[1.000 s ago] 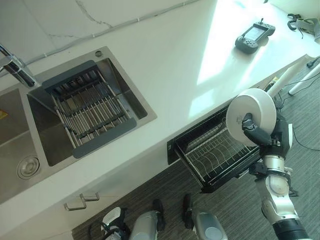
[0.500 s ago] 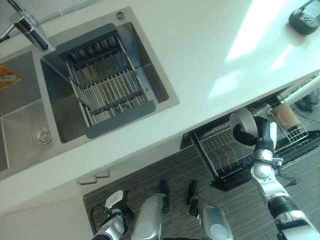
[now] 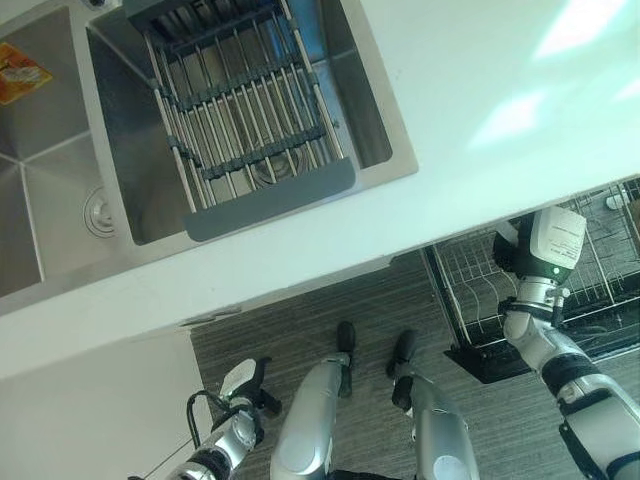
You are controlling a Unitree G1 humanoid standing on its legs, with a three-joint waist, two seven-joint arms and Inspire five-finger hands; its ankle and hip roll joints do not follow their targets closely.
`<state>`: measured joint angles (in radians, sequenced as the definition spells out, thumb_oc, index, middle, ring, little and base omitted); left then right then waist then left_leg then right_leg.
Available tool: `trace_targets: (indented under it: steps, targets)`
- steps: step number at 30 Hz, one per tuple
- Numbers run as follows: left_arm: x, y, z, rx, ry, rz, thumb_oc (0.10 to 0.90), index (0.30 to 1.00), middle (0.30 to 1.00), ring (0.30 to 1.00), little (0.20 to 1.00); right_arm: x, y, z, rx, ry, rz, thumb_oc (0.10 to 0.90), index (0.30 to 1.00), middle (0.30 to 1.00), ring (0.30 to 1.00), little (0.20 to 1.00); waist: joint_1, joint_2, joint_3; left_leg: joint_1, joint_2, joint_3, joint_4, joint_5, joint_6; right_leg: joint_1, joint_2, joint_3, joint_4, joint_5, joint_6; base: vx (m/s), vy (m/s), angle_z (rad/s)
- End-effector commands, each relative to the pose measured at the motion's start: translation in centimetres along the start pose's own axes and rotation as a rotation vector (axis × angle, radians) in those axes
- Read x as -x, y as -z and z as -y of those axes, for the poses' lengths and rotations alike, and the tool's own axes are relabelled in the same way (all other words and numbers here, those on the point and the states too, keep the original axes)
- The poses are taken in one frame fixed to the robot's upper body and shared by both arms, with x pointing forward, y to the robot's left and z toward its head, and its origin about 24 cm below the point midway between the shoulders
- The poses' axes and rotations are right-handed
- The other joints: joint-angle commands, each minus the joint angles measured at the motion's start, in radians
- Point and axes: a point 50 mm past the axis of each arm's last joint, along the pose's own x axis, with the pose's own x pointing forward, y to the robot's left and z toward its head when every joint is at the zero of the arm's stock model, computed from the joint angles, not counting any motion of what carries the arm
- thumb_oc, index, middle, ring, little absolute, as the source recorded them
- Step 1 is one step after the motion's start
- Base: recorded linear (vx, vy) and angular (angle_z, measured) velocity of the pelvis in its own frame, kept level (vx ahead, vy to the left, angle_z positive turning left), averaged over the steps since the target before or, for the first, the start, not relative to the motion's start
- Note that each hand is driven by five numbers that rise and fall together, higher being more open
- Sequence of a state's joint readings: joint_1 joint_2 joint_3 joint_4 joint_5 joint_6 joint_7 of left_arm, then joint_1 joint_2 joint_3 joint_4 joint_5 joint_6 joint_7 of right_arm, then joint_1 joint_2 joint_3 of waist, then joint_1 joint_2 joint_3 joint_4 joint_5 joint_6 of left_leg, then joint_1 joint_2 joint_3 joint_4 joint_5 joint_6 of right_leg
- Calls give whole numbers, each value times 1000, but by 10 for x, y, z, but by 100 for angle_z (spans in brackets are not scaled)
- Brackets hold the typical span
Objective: Place the dishes in the dishwasher.
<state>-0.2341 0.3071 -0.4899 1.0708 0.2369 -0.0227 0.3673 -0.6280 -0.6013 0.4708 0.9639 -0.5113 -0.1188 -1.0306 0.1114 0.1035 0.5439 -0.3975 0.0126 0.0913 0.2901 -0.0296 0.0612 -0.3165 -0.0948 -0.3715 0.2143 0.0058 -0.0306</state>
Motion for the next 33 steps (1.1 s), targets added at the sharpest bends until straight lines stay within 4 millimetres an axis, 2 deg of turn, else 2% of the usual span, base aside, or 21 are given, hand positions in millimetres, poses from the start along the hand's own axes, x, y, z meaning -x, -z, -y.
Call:
trace_targets:
  steps: [1, 2, 4, 7, 10, 12, 16, 24, 26, 30, 31, 32, 33]
  targets:
    - [6, 18, -5, -12, -41, -18, 800, 900, 900, 900, 900, -57, -27, 42, -13, 271, 149, 488, 432, 432, 432, 432, 2, 2, -24, 28, 30, -49, 10, -111, -36, 20, -8, 100, 91, -163, 84, 22, -3, 4]
    - [5, 16, -6, -2, -45, -12, 800, 900, 900, 900, 900, -56, -25, 38, -15, 238, 121, 800, 900, 900, 900, 900, 4, 3, -24, 17, 29, -49, 10, -110, -35, 8, -8, 100, 94, -164, 84, 0, 0, 0]
    - [5, 12, -6, 16, -46, -2, 800, 900, 900, 900, 900, -52, -25, 30, -62, 167, 74, 800, 900, 900, 900, 900, 4, 6, -24, 2, 30, -49, 10, -108, -36, -7, -8, 101, 96, -163, 83, -46, 11, 4]
    - [3, 3, -5, 41, -33, 24, 800, 900, 900, 900, 900, -38, -31, 3, -193, -100, -9, 800, 900, 900, 900, 900, 4, 14, -24, -10, 31, -46, 10, -105, -38, -21, -9, 101, 96, -159, 80, -36, 9, 2]
    - [2, -1, -6, 90, -16, 21, 800, 900, 900, 900, 900, -28, -31, -13, -277, -272, -108, 800, 900, 900, 900, 900, 5, 15, -24, -13, 32, -38, 10, -103, -39, -30, -16, 99, 106, -158, 77, -23, -1, 7]
    - [1, -3, -9, 142, -16, 4, 800, 900, 900, 900, 900, -23, -25, -20, -307, -355, -193, 800, 900, 900, 900, 900, 5, 16, -24, -6, 34, -32, 10, -99, -39, -30, -22, 94, 119, -159, 76, -19, 7, 11]
    - [1, -3, -10, 175, -6, -22, 800, 900, 900, 900, 900, -21, -21, -23, -363, -420, -233, 800, 900, 900, 900, 900, 0, 11, -24, 9, 37, -22, 10, -95, -38, -25, -24, 96, 126, -158, 74, -5, 5, 2]
    - [4, 9, -4, 204, 9, -92, 800, 900, 900, 900, 900, -25, -15, -12, -615, -274, -373, 800, 900, 900, 900, 900, -18, -3, -24, 77, 40, -13, 10, -109, -34, 29, -19, 114, 131, -168, 68, 1, 3, -1]
    - [7, 14, 1, 215, 14, -117, 800, 900, 900, 900, 900, -26, -15, -7, -787, -186, -454, 800, 900, 900, 900, 900, -28, -7, -24, 112, 41, -11, 10, -118, -34, 62, -16, 122, 129, -175, 65, 28, 28, -13]
    - [11, 22, 8, 227, 23, -166, 800, 900, 900, 900, 900, -22, -23, 1, -1018, -74, -503, 800, 900, 900, 900, 900, -54, -16, -24, 179, 43, 2, 10, -138, -32, 129, -12, 138, 117, -188, 63, 24, 23, -17]
    - [12, 26, 10, 233, 21, -190, 800, 900, 900, 900, 900, -17, -24, 3, -1153, -23, -574, 800, 900, 900, 900, 900, -69, -19, -24, 197, 50, 13, 10, -133, -27, 149, -6, 137, 107, -175, 54, 9, -8, -22]
    - [17, 35, 16, 244, 25, -229, 800, 900, 900, 900, 900, -7, -28, 12, -1302, 58, -555, 800, 900, 900, 900, 900, -89, -27, -41, 227, 56, 23, 10, -147, -27, 185, 2, 145, 92, -181, 55, 20, -11, -25]
    - [19, 38, 19, 248, 27, -241, 800, 900, 900, 900, 900, -3, -28, 15, -1311, 92, -547, 800, 900, 900, 900, 900, -94, -28, -48, 236, 57, 26, 10, -152, -27, 195, 4, 147, 86, -182, 55, 95, -6, -16]
